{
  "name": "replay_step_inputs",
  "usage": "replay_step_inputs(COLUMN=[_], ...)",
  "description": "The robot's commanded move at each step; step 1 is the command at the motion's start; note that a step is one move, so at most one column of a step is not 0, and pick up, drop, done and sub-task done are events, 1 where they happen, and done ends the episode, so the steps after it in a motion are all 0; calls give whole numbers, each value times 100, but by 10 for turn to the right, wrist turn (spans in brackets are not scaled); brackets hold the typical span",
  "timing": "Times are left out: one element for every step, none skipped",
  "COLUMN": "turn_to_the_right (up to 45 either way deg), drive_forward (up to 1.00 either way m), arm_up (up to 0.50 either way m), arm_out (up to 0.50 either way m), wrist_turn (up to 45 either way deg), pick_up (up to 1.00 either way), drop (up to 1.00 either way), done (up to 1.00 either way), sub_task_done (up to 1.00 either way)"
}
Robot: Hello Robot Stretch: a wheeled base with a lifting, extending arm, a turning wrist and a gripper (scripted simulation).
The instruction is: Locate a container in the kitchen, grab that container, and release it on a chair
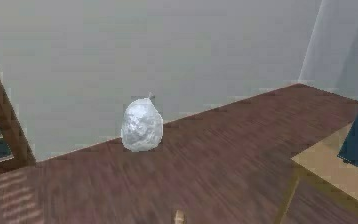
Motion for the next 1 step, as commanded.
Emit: replay_step_inputs(turn_to_the_right=[0], drive_forward=[40], arm_up=[0], arm_out=[0], wrist_turn=[0], pick_up=[0], drop=[0], done=[0], sub_task_done=[0])
